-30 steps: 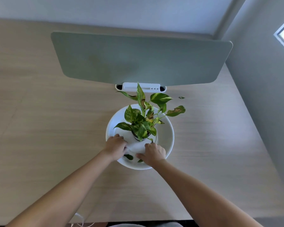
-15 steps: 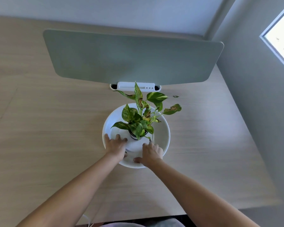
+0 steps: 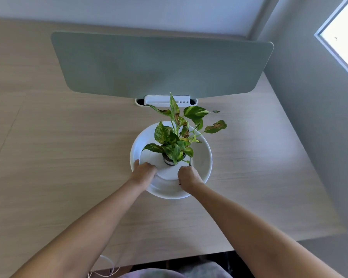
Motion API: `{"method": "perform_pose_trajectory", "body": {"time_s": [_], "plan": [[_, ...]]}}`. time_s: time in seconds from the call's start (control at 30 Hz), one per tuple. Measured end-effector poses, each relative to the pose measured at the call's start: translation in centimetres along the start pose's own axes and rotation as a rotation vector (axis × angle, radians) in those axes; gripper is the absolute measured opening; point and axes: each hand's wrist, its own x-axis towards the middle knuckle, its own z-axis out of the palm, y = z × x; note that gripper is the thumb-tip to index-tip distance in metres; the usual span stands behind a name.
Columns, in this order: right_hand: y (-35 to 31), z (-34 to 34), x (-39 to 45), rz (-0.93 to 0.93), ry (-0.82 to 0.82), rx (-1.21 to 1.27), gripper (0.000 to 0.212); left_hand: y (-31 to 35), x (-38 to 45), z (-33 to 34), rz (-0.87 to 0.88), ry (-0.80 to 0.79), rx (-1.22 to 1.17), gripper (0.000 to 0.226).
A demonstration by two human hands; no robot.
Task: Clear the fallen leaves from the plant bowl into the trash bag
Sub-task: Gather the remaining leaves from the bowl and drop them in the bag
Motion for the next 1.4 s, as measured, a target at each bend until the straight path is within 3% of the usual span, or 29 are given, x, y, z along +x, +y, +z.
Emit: {"method": "perform_pose_trajectory", "body": {"time_s": [0.13, 0.27, 0.43, 0.53, 0.83, 1.17, 1.4], "plan": [[1.6, -1.3, 0.1, 0.092, 0.053, 0.281, 0.017, -1.3, 0.5, -0.6, 0.078, 0.080, -0.285, 0.035], [3.2, -2.8, -1.0, 0.259, 0.195, 0.692, 0.021, -1.8, 0.7, -2.7, -0.073, 0.083, -0.628, 0.007], [6.0, -3.8, -3.8, 0.353, 0.226, 1.009, 0.017, -1.2, -0.4, -3.5, -0.327, -0.051, -1.244, 0.009], [8.4, -3.6, -5.8, 0.362, 0.226, 1.193, 0.017, 1.3, -1.4, -3.6, -0.400, -0.151, -1.382, 0.012], [22.4, -0.5, -18.0, 0.464, 0.328, 1.444, 0.018, 19.8, -3.2, 0.3, -0.263, -0.418, -1.465, 0.019], [36.4, 11.3, -29.1, 0.851, 0.435, 1.518, 0.020, 41.0, -5.6, 12.9, -0.196, -0.662, -1.260, 0.020], [39.7, 18.2, -28.4, 1.099, 0.492, 1.560, 0.009, 45.0, -4.0, 22.5, -0.398, -0.557, -1.136, 0.009]]}}
